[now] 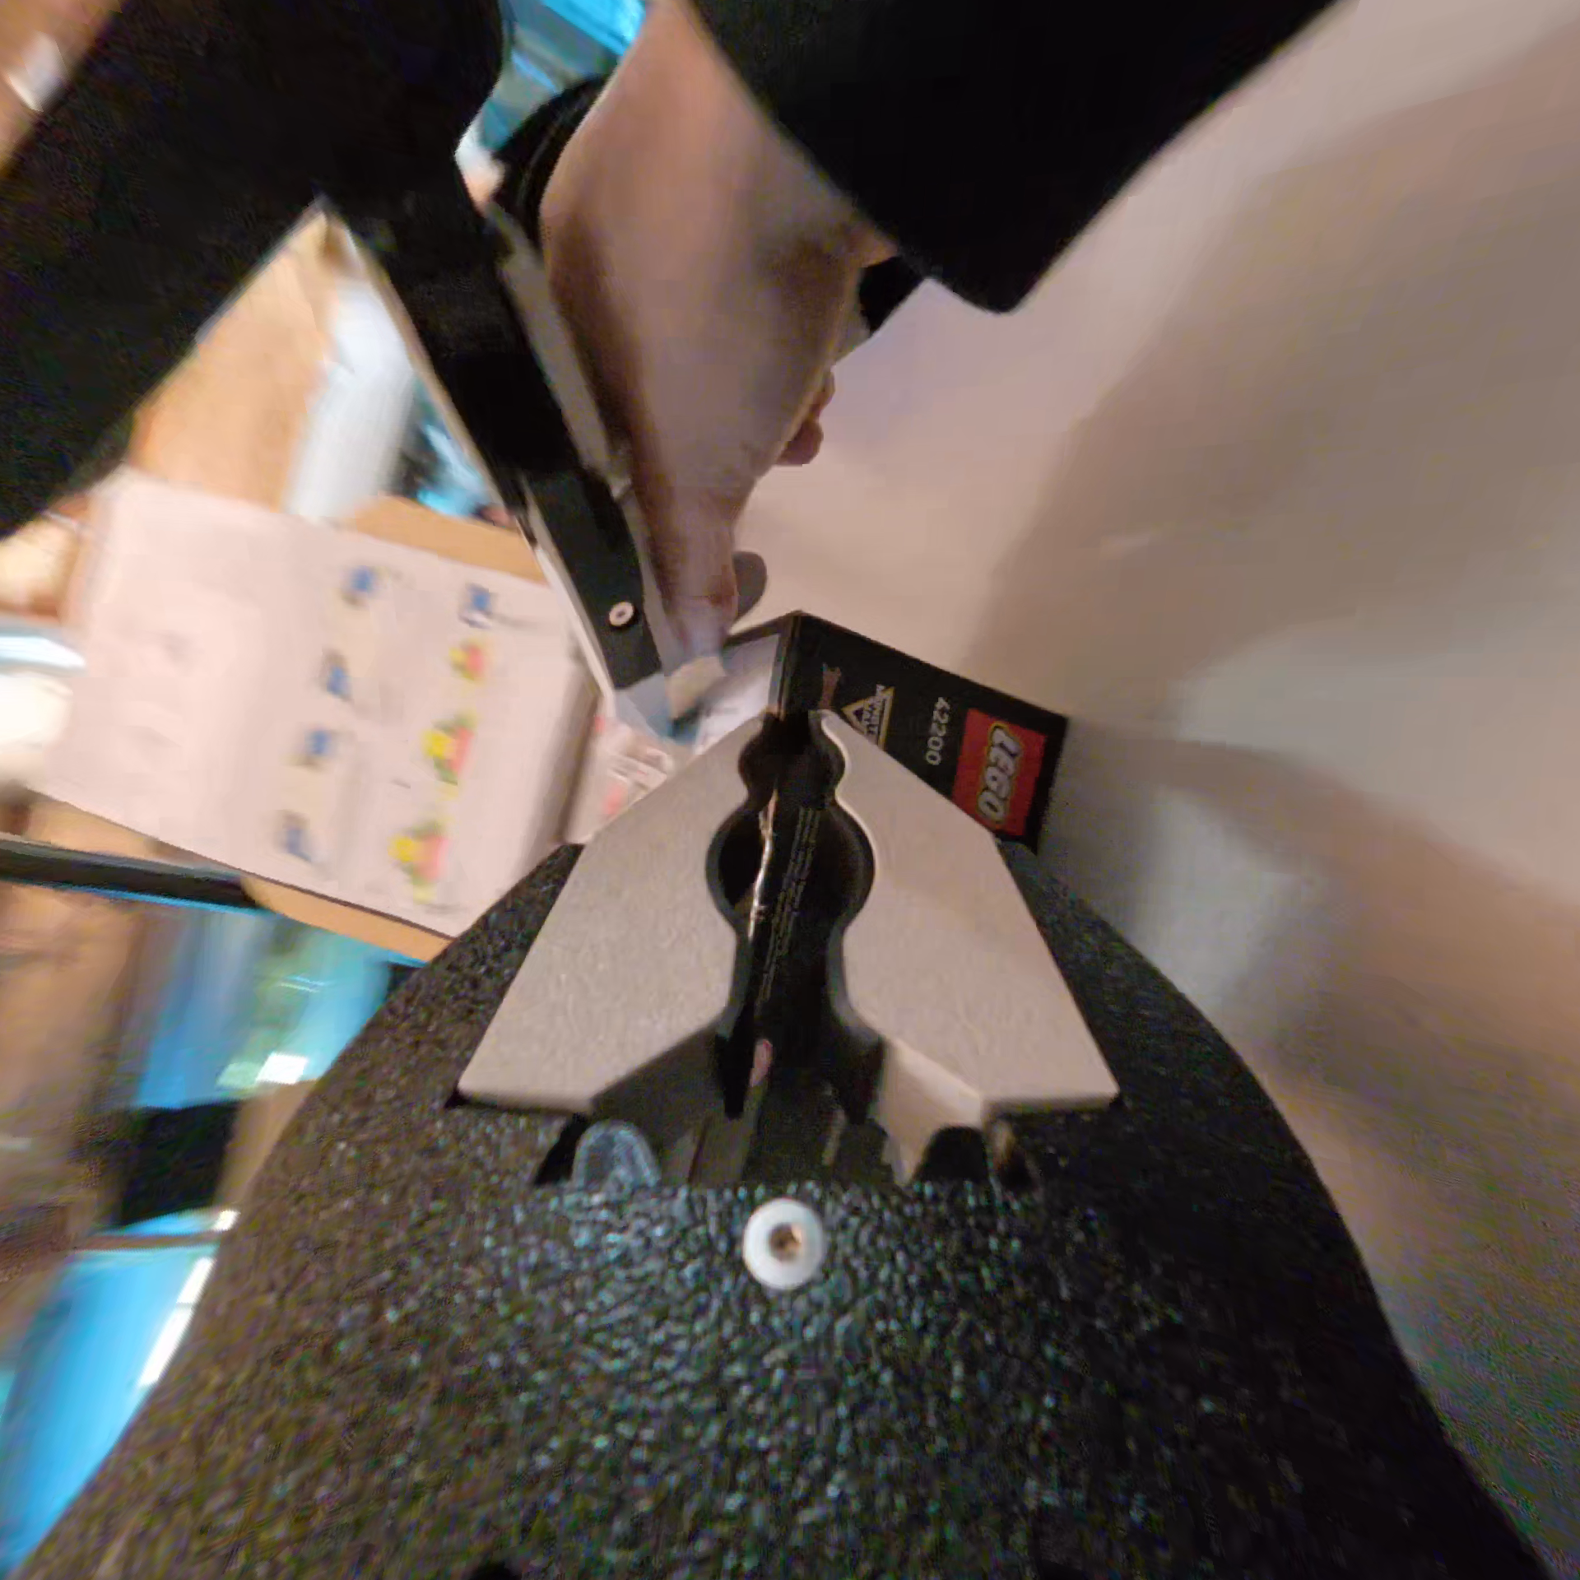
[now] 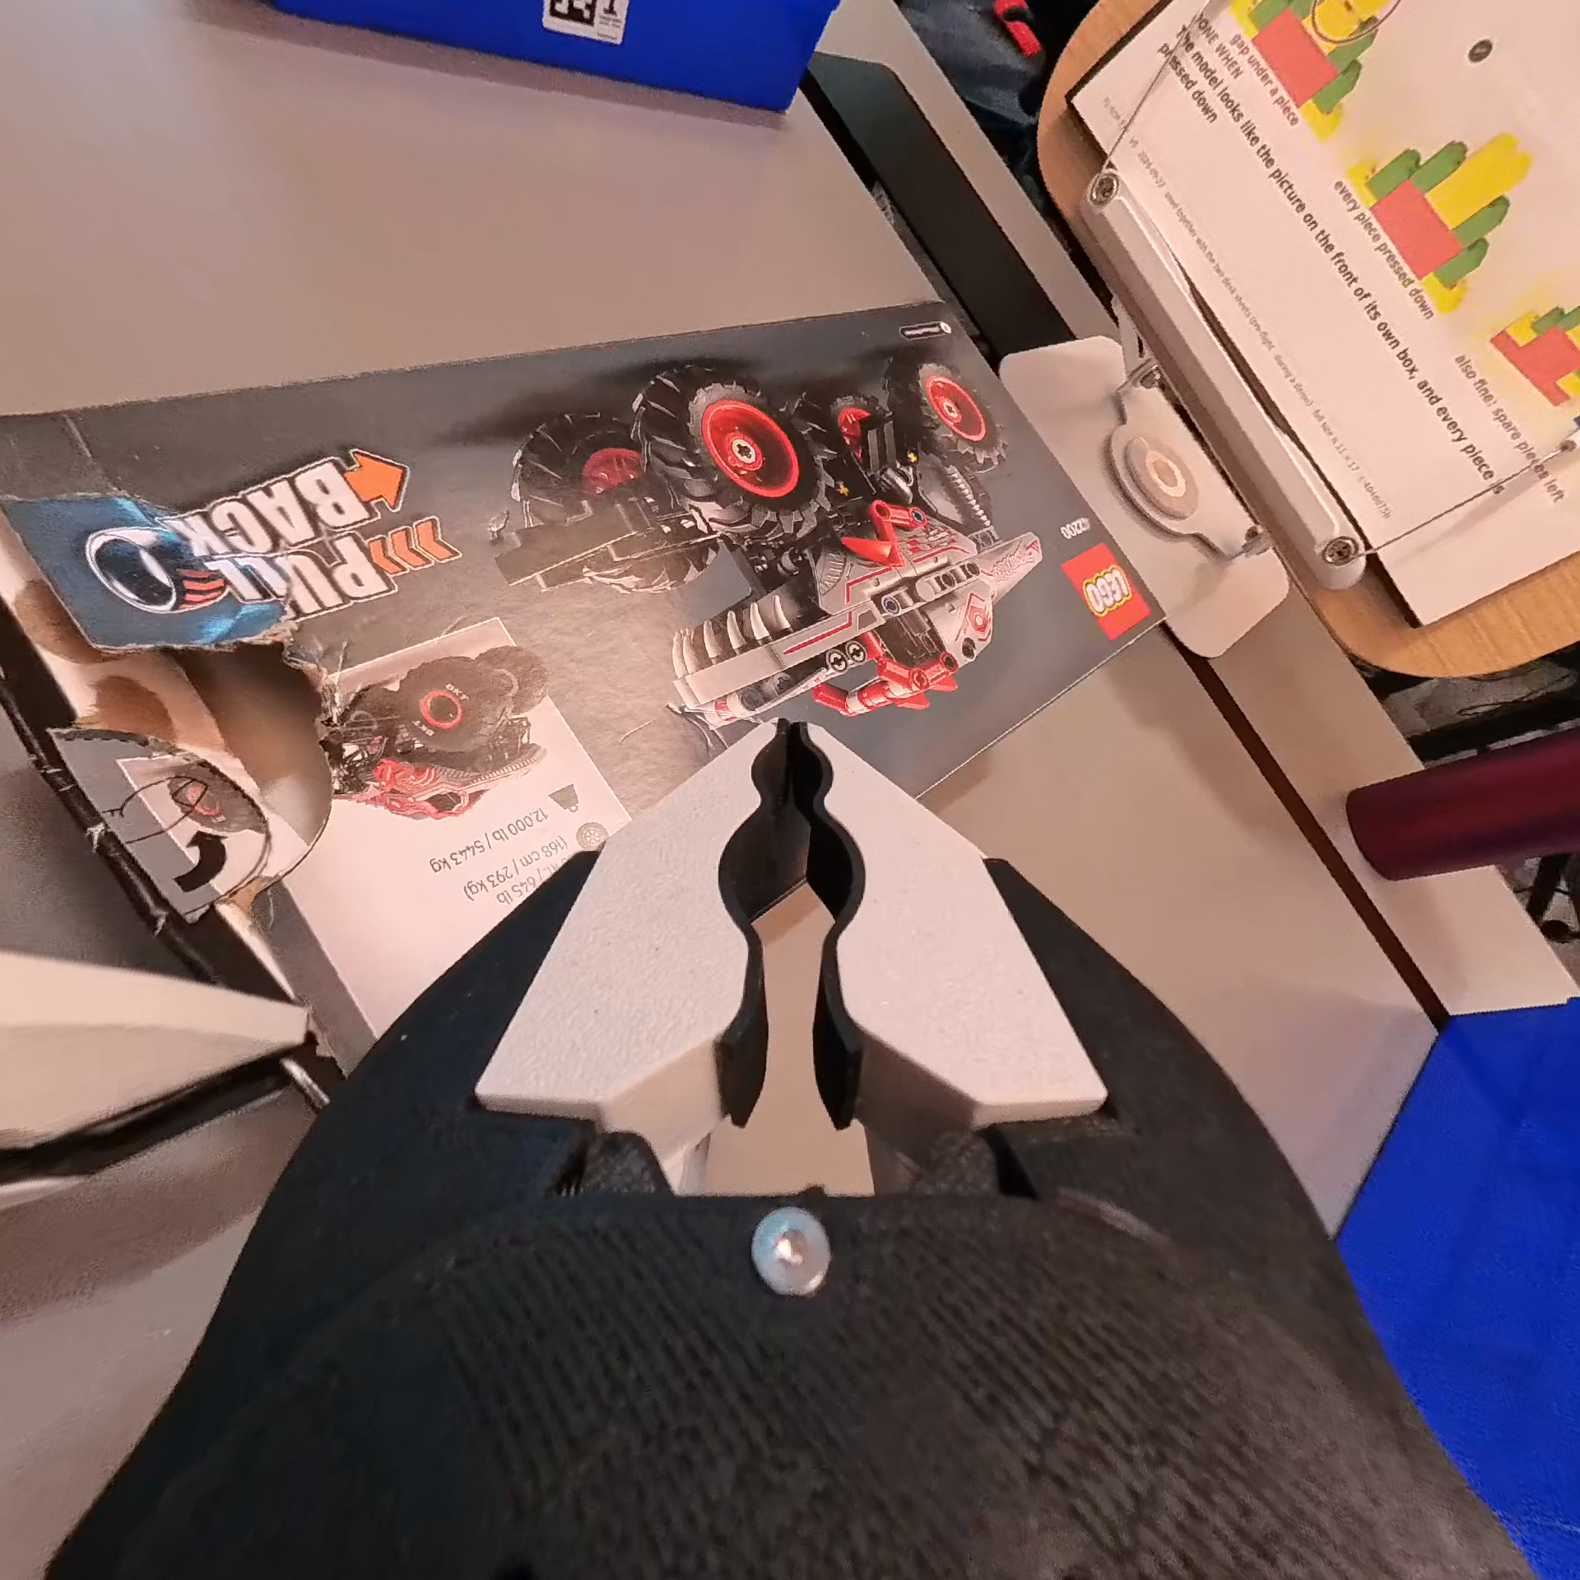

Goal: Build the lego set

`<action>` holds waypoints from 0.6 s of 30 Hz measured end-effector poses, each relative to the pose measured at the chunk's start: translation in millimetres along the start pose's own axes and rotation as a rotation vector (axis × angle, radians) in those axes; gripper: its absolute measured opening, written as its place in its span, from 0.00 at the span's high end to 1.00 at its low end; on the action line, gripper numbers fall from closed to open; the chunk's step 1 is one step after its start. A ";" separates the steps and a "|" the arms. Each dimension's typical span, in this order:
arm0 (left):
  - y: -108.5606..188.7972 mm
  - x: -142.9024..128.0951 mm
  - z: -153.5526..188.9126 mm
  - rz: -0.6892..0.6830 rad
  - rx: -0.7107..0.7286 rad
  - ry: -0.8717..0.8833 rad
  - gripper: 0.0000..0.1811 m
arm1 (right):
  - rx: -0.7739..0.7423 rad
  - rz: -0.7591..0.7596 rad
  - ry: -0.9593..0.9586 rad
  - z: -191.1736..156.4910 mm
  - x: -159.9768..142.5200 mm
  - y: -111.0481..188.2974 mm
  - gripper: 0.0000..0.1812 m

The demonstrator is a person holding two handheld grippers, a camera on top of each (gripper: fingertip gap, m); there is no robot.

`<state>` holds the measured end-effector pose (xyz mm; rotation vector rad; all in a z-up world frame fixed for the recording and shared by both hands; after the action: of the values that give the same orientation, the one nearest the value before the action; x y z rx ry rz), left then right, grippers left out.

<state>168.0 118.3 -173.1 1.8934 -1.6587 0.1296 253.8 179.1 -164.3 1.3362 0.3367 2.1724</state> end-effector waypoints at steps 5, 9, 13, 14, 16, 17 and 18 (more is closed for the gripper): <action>12.3 -11.3 -4.1 -0.056 -0.189 0.186 0.98 | -0.025 -0.004 0.053 -1.0 0.5 0.1 1.00; 20.3 -17.6 -4.1 -0.055 -0.323 0.315 0.95 | 0.005 0.017 0.000 -1.1 0.6 0.3 1.00; 22.9 -22.4 -7.3 -0.113 -0.355 0.427 0.93 | 0.002 0.021 0.006 -2.5 1.1 0.5 1.00; 24.5 -26.6 -9.2 -0.150 -0.338 0.436 0.92 | -0.001 0.020 0.010 -2.6 1.1 0.5 1.00; 24.5 -33.7 -6.3 -0.199 -0.346 0.426 0.90 | 0.009 0.023 -0.007 -2.6 1.2 0.4 1.00; 22.2 -32.5 -1.7 -0.185 -0.373 0.429 0.89 | 0.020 0.024 -0.017 -2.5 1.0 0.2 1.00; 19.0 -28.2 1.6 -0.146 -0.390 0.425 0.88 | 0.029 0.027 -0.026 -2.4 0.9 0.1 1.00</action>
<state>144.0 141.5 -180.0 1.5527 -1.1604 0.1282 251.3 179.7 -164.7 1.3907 0.3431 2.1783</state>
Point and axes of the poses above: each gripper's, where its closed fingertips meet, y back along the fingers, x out of its top, z = x × y across the jaws, the point moved 2 cm from there along y, back along the fingers, and after that the axes turned 8 degrees about -x, right-handed, at the moved point
